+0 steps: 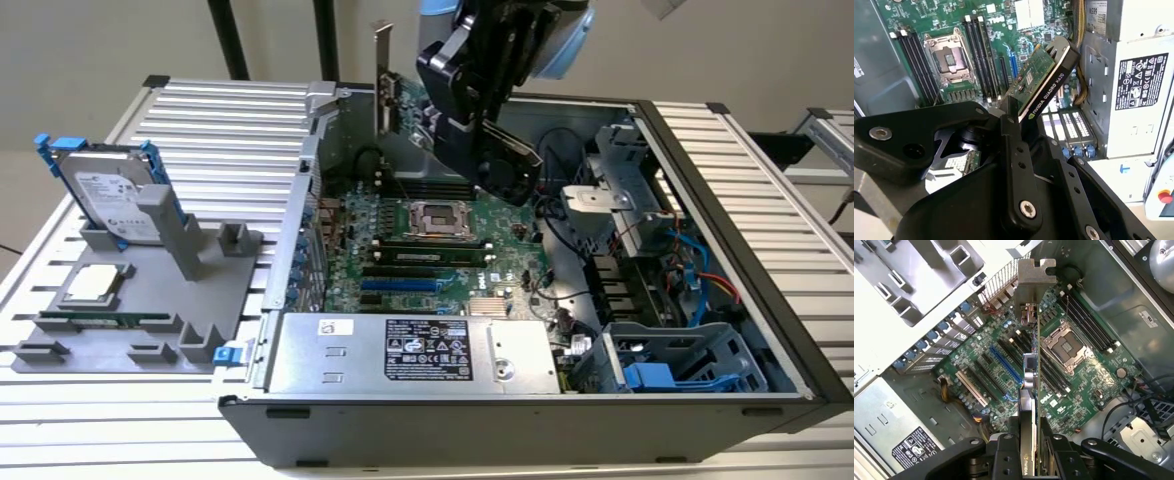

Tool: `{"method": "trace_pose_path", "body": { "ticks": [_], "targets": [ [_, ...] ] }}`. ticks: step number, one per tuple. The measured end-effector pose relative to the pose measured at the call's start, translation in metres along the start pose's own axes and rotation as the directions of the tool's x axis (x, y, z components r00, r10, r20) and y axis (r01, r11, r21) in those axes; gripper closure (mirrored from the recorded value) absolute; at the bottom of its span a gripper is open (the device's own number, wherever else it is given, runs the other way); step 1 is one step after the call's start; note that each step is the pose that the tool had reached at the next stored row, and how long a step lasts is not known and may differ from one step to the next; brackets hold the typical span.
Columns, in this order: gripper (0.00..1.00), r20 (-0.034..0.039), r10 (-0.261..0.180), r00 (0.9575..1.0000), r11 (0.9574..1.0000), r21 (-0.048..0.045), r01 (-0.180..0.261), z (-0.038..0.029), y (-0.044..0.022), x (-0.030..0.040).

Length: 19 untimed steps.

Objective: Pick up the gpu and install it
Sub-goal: 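Insert the gpu into the slot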

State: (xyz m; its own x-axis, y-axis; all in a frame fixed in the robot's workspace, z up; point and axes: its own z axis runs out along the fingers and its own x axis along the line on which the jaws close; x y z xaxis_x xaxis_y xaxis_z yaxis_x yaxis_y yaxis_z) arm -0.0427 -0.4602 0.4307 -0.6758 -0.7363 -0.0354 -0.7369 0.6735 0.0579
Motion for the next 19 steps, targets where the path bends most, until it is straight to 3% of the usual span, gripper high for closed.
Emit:
{"method": "trace_pose_path", "body": {
  "ticks": [19],
  "targets": [
    [1.0,-0.0042,-0.076,0.9971,0.9971,-0.0029,0.076,0.0,0.0,0.0]
  ]
}}
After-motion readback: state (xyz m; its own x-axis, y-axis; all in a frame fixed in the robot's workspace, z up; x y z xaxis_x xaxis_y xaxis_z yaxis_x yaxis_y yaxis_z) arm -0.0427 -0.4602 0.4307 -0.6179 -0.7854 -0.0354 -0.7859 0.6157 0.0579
